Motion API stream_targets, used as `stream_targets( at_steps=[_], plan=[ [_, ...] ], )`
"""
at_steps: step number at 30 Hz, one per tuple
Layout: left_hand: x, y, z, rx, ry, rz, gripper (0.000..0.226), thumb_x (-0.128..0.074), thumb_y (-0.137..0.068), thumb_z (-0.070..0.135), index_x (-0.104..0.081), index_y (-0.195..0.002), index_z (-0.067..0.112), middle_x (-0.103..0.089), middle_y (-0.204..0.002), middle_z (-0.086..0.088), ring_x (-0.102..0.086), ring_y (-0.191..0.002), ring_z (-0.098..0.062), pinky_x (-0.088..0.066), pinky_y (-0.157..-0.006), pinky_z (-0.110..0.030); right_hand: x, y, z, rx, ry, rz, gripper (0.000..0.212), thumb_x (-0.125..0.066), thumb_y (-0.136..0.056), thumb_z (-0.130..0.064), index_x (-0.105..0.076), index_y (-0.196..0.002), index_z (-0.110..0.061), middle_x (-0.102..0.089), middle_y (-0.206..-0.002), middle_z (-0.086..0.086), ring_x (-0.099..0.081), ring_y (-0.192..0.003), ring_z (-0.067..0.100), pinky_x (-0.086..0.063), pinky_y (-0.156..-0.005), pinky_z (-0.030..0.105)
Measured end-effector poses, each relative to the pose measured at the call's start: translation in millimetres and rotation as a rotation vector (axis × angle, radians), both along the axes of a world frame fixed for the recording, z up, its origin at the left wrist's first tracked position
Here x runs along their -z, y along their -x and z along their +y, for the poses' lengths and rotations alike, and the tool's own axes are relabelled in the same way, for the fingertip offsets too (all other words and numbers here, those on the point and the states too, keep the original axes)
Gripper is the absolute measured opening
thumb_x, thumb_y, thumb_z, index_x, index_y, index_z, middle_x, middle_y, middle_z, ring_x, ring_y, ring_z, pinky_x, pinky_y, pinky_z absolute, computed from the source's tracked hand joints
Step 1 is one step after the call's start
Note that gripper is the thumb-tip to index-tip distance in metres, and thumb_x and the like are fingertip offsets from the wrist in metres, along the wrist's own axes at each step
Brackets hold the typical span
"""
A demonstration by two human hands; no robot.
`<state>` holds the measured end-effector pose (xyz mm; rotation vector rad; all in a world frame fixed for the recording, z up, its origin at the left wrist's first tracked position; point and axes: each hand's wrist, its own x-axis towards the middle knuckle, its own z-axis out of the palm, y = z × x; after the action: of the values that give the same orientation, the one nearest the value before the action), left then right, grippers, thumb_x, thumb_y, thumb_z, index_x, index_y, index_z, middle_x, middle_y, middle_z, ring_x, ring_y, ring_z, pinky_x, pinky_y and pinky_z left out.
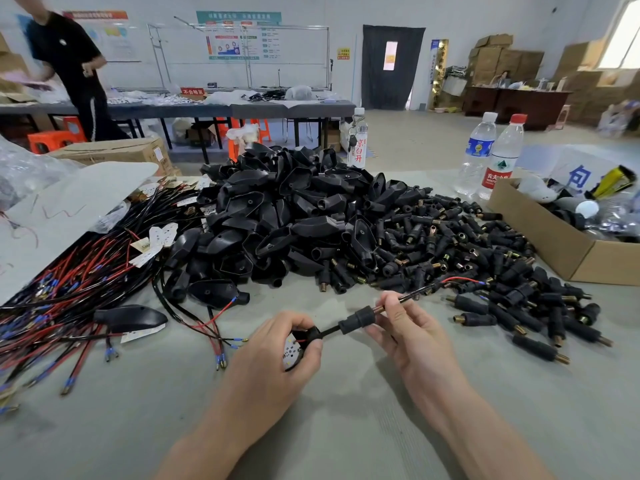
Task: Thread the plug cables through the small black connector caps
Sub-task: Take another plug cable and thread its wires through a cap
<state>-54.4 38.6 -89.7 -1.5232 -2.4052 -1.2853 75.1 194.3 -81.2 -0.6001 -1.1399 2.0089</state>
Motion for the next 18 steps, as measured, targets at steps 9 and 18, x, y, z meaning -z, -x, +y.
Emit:
stream_targets(
  at_steps=[9,18],
  plan=[
    [-2.9,-2.1,0.1,0.017,-0.002,0.002,0.011,-0.061,-0.087,0.041,-0.056,-0.096,0.038,-0.06,-0.095,0.024,-0.058,-0.09,0.001,-0.037,-0.075,-0.007,1.5,-0.6,3.7,0.209,-0.196,-0.166,0.022,-0.067,-0.09,-0.037,-0.068,-0.086,-0.016,-0.072,-0.074,0.001,-0.067,-0.066,0.012,-0.055,-0.059,0.021],
    [-2.9,-2.0,0.5,0.051,-0.016,-0.009,0.01,-0.061,-0.087,0.038,-0.056,-0.095,0.037,-0.059,-0.093,0.023,-0.057,-0.089,-0.002,-0.038,-0.074,-0.012,-2.0,-1.0,-3.1,0.134,-0.219,-0.147,0.032,-0.061,-0.087,-0.042,-0.06,-0.096,-0.011,-0.069,-0.069,0.005,-0.068,-0.061,0.018,-0.057,-0.058,0.025]
  ],
)
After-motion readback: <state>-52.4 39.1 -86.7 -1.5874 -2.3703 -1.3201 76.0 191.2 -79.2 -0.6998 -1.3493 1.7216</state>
